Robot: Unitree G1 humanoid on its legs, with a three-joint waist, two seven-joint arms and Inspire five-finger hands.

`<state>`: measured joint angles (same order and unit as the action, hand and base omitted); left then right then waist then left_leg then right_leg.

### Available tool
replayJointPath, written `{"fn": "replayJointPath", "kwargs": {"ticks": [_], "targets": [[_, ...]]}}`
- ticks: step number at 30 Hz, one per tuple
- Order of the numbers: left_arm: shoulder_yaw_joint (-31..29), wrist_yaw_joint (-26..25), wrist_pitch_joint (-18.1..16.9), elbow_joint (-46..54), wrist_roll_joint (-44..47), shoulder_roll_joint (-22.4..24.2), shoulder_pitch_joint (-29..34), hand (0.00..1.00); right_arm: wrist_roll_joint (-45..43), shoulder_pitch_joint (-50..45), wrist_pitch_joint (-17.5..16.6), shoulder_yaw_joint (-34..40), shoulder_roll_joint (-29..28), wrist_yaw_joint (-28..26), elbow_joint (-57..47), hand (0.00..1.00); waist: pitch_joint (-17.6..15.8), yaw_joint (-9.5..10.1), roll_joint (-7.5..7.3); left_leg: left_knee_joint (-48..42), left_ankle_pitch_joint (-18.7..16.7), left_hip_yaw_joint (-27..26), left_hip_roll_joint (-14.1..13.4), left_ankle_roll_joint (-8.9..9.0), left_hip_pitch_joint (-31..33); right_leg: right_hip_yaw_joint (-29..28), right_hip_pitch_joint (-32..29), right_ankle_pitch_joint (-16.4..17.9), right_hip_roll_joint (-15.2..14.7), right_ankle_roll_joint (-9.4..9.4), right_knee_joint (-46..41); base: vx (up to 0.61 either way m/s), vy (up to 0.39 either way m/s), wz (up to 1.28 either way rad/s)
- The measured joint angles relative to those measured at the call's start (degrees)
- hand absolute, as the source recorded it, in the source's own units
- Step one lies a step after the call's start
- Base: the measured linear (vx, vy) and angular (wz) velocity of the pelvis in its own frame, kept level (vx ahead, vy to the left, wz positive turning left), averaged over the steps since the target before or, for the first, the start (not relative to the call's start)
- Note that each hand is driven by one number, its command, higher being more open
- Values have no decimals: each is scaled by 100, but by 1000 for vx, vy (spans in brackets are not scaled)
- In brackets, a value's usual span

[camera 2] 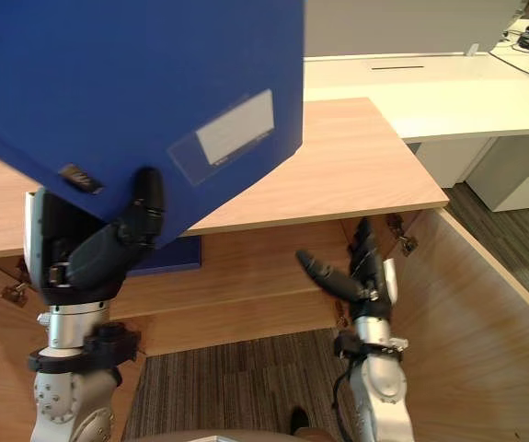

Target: Walk over to the cabinet, pick up the folder, carry it to the office cabinet, place the folder inside the office cabinet, then close the office cabinet door

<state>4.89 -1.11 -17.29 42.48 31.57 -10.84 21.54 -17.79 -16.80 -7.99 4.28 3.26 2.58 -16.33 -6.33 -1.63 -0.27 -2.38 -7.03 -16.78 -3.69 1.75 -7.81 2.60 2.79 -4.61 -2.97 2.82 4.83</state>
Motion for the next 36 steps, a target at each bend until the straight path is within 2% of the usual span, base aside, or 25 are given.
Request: {"fn": "replayJointPath", "kwargs": {"ticks": [1, 3, 6, 8, 18, 22, 23, 26, 30, 36], "targets": [[-33, 59, 53, -7, 197, 6, 42, 0, -158, 6, -11, 27, 6, 11, -272, 100, -12, -10, -4, -1, -6, -8, 3, -6, -2, -18, -5, -2, -1, 2, 0, -29, -9, -8], [-59, 194, 153, -66, 534, 7, 127, 0, -355, 243, -312, 38, 149, -27, -824, 100, -16, -58, -9, -13, -31, -33, 8, -20, -5, -51, -11, -5, -3, 7, 0, -32, -15, -8], [-46, 511, 231, -259, 680, -17, 132, 0, -513, 893, -735, 17, 490, -212, -1209, 100, -16, -67, -9, -27, -48, -61, 15, -35, -14, -86, -12, -14, -9, 21, -1, -47, -23, -6], [-25, 713, 308, -408, 752, -120, 131, 0, -513, 1250, -899, -63, 721, -322, -1241, 100, -15, -60, -8, -30, -49, -62, 19, -37, -15, -87, -12, -18, -13, 27, -1, -58, -36, 0], [86, 1170, 464, -690, 792, -621, 188, 0, -513, 1432, -893, -555, 1493, -606, -860, 100, -20, -13, -1, -31, -49, -52, 18, -38, -2, -75, -13, -19, -16, 29, -1, -48, -38, 1], [107, 1264, 492, -842, 877, -1331, 187, 0, -639, 1607, -807, -1222, 2571, -836, -166, 100, -15, -7, 7, -33, -49, -54, 23, -38, -3, -77, -13, -24, -20, 35, -1, -58, -42, 0], [110, 1272, 492, -889, 920, -1465, 187, 0, -763, 1643, -758, -1319, 2734, -868, -38, 0, -15, 0, 7, -34, -49, -53, 23, -38, -1, -77, -13, -26, -20, 37, -1, -55, -38, 1], [138, 1280, 574, -1063, 1036, -1872, 190, 0, -1155, 1667, -552, -1575, 3203, -1030, 328, 0, -15, 56, 9, -39, -48, -34, 26, -38, 21, -54, -20, -28, -26, 40, -1, -39, -31, 3], [115, 1401, 595, -1134, 1301, -2169, 189, 0, -1494, 1776, -529, -1707, 3700, -1250, 388, 0, -12, 62, 13, -42, -45, 17, 35, -41, 42, 10, -15, -29, -48, 41, -1, -4, -4, 6], [54, 1410, 488, -1153, 1301, -2296, 187, 0, -1691, 1826, -522, -1699, 3813, -1323, 440, 0, -6, 89, 21, -85, -25, 202, 43, -66, 138, 180, -5, -29, -110, 41, -1, -42, -29, 16]]}}
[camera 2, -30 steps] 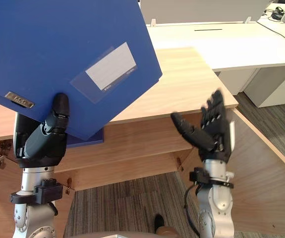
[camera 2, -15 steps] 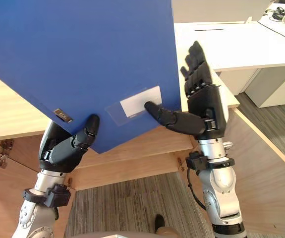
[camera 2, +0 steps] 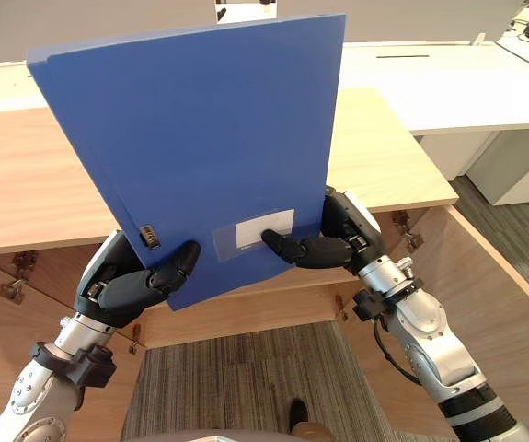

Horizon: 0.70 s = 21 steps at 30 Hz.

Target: Walk over to the cabinet, pick up the folder, carry it to the office cabinet, place the folder inside the office cabinet, then close the office cabinet door

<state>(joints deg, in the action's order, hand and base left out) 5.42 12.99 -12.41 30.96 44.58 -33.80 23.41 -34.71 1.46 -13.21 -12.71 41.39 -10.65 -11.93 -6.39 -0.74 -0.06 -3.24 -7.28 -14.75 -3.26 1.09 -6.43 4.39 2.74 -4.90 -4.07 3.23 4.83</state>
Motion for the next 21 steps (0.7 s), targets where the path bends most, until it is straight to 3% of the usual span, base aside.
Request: {"fn": "replayJointPath", "kwargs": {"ticks": [1, 2, 5, 7, 12, 17, 21], "targets": [[-5, 12, -20, 0, -85, 29, 0, 0, 6, -1, 14, 8, -57, 1, 0, 0, 3, 7, 5, 0, 6, 22, 4, -8, 5, 23, 8, 0, -6, 0, 0, -55, -39, 14], [-43, 29, -51, 0, -281, 171, 0, 100, 70, -16, 27, 51, -222, -9, -1, 0, 27, 33, 21, 0, 11, 48, 10, -14, 22, 49, 9, 0, -17, 0, 0, -53, -30, 12], [-201, -100, -56, -38, -747, 866, -2, 100, 256, -163, 26, 152, -875, -113, -198, 0, 119, 78, 103, 1, 21, 99, 28, -30, 49, 100, 10, 0, -35, 1, 0, -46, -26, 11], [-306, -284, -111, -80, -1111, 1597, -1, 100, 562, -255, 22, 160, -1634, -42, -515, 0, 184, 129, 149, 2, 46, 181, 35, -40, 85, 188, 13, 0, -50, 0, 0, -41, -31, 18], [-545, -849, -352, -73, -2528, 2690, 119, 100, 1070, -256, 17, 186, -2418, 74, -553, 0, 240, 274, 145, 31, 122, 392, 60, -51, 127, 363, 81, 1, -78, 0, 0, -59, -33, 23], [-1076, -1534, -466, -74, -3324, 3452, 591, 100, 1373, -342, 17, 180, -2730, 288, -552, 0, 241, 393, 140, 182, 257, 628, 101, -46, 167, 563, 108, 5, -110, 5, 0, -75, -40, 21], [-1400, -1641, -570, -580, -3346, 3732, 787, 100, 1594, -429, 22, 165, -2732, 326, -549, 0, 244, 468, 133, 334, 370, 740, 121, -38, 156, 671, 108, 21, -123, 25, -1, -51, -29, 18]]}}
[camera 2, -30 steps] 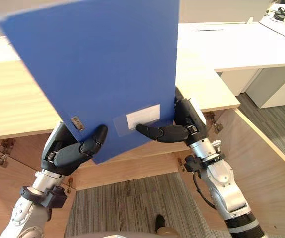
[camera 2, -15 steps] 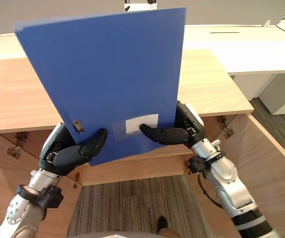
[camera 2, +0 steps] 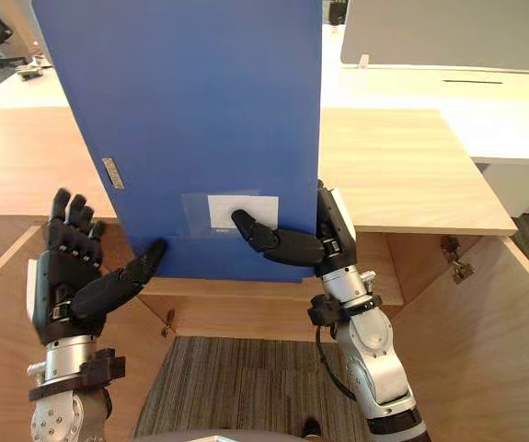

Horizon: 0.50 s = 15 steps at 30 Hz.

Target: Walk over to the cabinet, pick up the folder, carry it to the office cabinet, place the folder inside the office cabinet, then close the office cabinet door

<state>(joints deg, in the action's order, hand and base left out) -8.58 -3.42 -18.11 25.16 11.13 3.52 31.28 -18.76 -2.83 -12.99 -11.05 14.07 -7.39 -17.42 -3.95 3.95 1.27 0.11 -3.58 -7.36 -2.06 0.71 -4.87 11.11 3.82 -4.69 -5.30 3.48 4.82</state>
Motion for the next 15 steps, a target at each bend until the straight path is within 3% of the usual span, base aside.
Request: {"fn": "replayJointPath", "kwargs": {"ticks": [3, 6, 11, 14, 15], "targets": [[-163, -144, 60, -953, 7, 78, -2, 100, 206, 1, 39, -14, 46, 23, 17, 0, 1, 1, -4, 140, 95, 62, 24, 6, -31, 47, -1, 32, -23, 42, 0, -48, -25, 14], [-234, -121, 462, -2626, -5, -56, -122, 100, 281, 6, 39, -208, 48, 95, 18, 0, 8, -19, -15, 213, 141, 60, 22, 13, -70, 49, -12, 42, -17, 46, 0, -24, -13, 1], [-212, -7, 950, -5473, -603, -318, -668, 100, 1366, 101, 17, -942, 40, 536, 260, 0, 82, -74, -201, 168, 141, -15, 13, 32, 27, -22, -142, 42, -10, 45, -1, -19, -8, -8], [-169, -41, 1009, -6642, -919, -787, -1423, 100, 2360, 842, -11, -1718, 10, 814, 1116, 0, -310, -97, -238, -559, -113, -122, -91, 56, 555, -172, -662, 142, -26, -52, -527, -116, -3, -22], [-72, -96, 1013, -6983, -1012, -967, -1856, 100, 2710, 1298, -8, -2003, 19, 842, 1479, 0, -617, -120, -224, -1174, -332, -134, -142, 54, 1021, -222, -1053, 259, -25, -75, -947, -224, -16, -15]]}}
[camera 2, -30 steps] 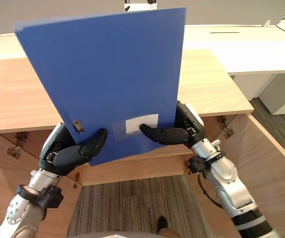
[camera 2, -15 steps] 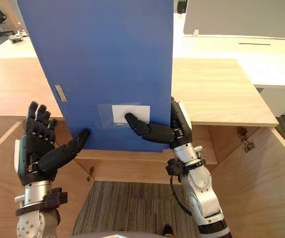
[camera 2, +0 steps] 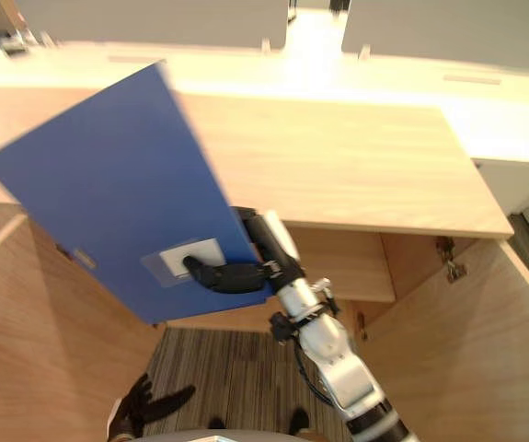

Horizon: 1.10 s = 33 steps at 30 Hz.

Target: Walk over to the cabinet, pick up the folder, carry it to the office cabinet, place the folder inside the office cabinet, then close the office cabinet door

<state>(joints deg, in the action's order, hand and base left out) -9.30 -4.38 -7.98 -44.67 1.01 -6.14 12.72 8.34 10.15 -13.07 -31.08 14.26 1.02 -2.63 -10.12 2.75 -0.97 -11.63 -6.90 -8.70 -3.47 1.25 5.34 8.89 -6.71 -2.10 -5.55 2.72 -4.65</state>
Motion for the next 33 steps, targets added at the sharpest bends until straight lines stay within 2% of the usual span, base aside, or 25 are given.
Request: {"fn": "replayJointPath", "kwargs": {"ticks": [1, 3, 4, 6, 9, 12, 14, 16, 19, 24, 28, 33], "targets": [[37, -14, -1, -88, -12, -44, -137, 100, 112, 133, 0, -95, 4, 3, 109, 0, -107, -4, 26, -221, -74, -4, -32, -7, 170, -24, -152, 42, 2, -2, -161, -316, -16, -21], [131, -65, -11, -280, -48, -124, -707, 100, 672, 737, 17, -568, 60, 13, 615, 0, -711, -12, 156, -1342, -438, -73, -205, -46, 1094, -150, -1087, 301, 33, -25, -1149, -301, 14, -25], [197, -67, -10, -300, -46, -130, -798, 100, 794, 803, 48, -654, 83, 12, 680, 0, -816, -13, 176, -1557, -520, -98, -240, -56, 1295, -182, -1307, 368, 32, -22, -1373, -287, 49, -26], [297, -57, -33, -264, 1, -160, -1107, 100, 1298, 1035, 103, -824, 235, 11, 773, 0, -1188, -31, 231, -2400, -810, -139, -346, -112, 2099, -301, -2190, 610, 11, -23, -2255, -240, 59, -23], [412, -185, -69, -45, 13, -185, -1519, 100, 1500, 1391, 146, -730, 403, 44, 864, 0, -1501, -76, 294, -3109, -965, -126, -402, -169, 2956, -386, -3098, 757, -62, -24, -3007, -210, 20, -7], [480, -220, -144, 214, 18, -154, -1834, 100, 1527, 1703, 224, -264, 356, 221, 875, 0, -1589, -83, 419, -3866, -1125, -39, -507, -216, 3949, -403, -4071, 892, -108, -31, -3701, -173, 4, -2], [454, -264, -152, 390, 39, -109, -1985, 100, 1341, 1841, 307, 63, 295, 312, 875, 0, -1607, -67, 444, -4283, -1235, 27, -544, -213, 4467, -386, -4578, 1040, -151, -38, -4138, -149, -12, 8], [419, -284, -190, 770, 143, -13, -2079, 100, 572, 2072, 364, 547, 193, 352, 874, 0, -1615, -13, 446, -4655, -1317, 68, -585, -180, 5075, -391, -5209, 1149, -179, -36, -4554, -127, -40, 3], [422, -280, -245, 1158, 235, 141, -2085, 100, -253, 2386, 410, 995, 57, 528, 874, 0, -1658, 30, 452, -4891, -1332, 95, -625, -174, 5478, -403, -5624, 1195, -201, -58, -4821, -92, -55, 1], [415, -290, -294, 1641, 347, 188, -2084, 100, -1614, 3279, 409, 2068, -143, 1242, 899, 0, -1676, 128, 451, -5313, -1371, 204, -679, -155, 6078, -371, -6249, 1364, -230, -170, -5358, -52, -62, 4], [419, -317, -328, 1813, 472, 160, -2086, 100, -2684, 4103, 331, 2835, -364, 1965, 1320, 0, -1679, 171, 458, -5490, -1388, 275, -743, -124, 6318, -284, -6451, 1410, -229, -220, -5528, -48, -38, 2], [447, -545, -351, 1869, 694, 184, -2089, 100, -3417, 4585, 268, 3512, -595, 2580, 1749, 0, -1676, 249, 463, -5521, -1397, 305, -759, -106, 6375, -250, -6511, 1471, -229, -248, -5600, -62, -28, 2]]}}
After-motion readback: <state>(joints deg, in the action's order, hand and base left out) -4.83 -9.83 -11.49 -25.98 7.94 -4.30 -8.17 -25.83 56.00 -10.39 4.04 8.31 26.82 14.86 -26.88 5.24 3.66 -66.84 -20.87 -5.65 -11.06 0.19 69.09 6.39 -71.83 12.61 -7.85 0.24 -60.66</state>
